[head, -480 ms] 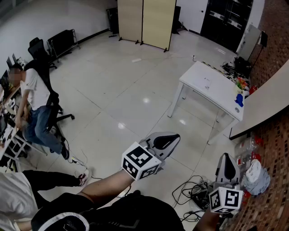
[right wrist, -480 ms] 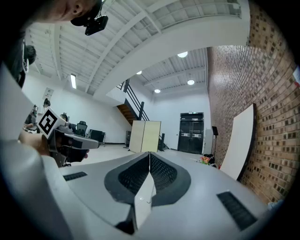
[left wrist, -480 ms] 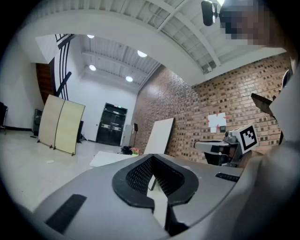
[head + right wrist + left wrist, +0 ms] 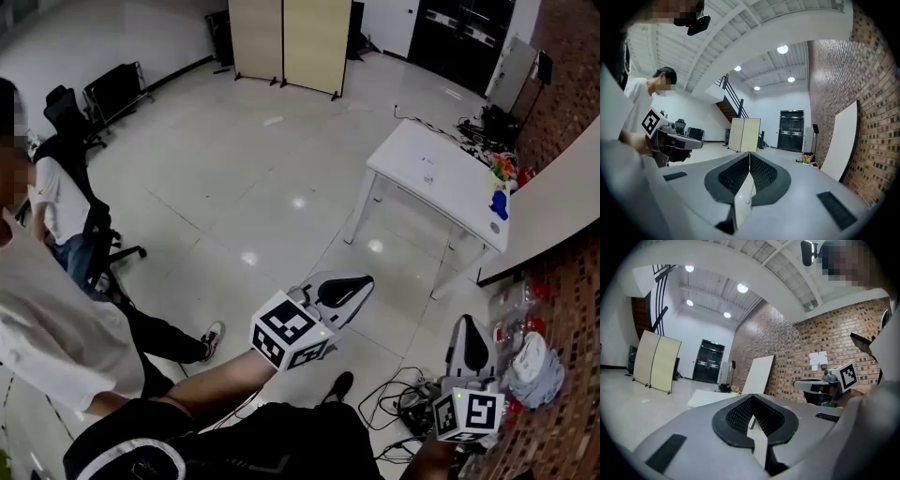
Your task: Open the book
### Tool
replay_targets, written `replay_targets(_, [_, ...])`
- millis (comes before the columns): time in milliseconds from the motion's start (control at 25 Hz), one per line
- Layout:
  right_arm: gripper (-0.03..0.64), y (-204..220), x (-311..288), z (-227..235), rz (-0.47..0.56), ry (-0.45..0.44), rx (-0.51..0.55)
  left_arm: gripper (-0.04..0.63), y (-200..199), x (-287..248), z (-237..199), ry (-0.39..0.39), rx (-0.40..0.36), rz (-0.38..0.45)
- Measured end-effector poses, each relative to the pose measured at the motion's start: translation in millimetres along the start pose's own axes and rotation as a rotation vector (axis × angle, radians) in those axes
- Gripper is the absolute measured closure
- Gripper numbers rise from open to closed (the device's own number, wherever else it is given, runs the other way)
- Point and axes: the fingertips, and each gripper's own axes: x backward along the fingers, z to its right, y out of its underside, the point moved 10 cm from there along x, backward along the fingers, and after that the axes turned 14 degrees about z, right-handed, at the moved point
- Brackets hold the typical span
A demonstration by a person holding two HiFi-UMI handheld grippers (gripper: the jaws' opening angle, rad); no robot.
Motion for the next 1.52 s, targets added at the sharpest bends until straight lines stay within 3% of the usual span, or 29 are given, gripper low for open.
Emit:
replay_targets(560, [0.618,44.6,-146.7,156.4,0.059,-0.068,-0.02,0.597,12.0,-189.2,-60.4,-0.05,-0.052,-0.006])
replay_targets(880, [0.618,67.0,-216.7,208.6,0.052,-0.089,-0.031,0.597,15.6,-256.9,-103.3,-0.083,-0.067,-0.022])
replay_targets(1120, [0.618,93.7,-292.1,229.8,0.034,-0.082,-0.03,0.597,30.8,-306.8,-167.2,-0.068,-0.049,-0.036])
replay_targets(1520, [0.618,119.1,-452.1,222.8,0.005,-0.064,0.014,0.597,24.0,-371.6,-321.2,-0.038,-0.03,-0.012])
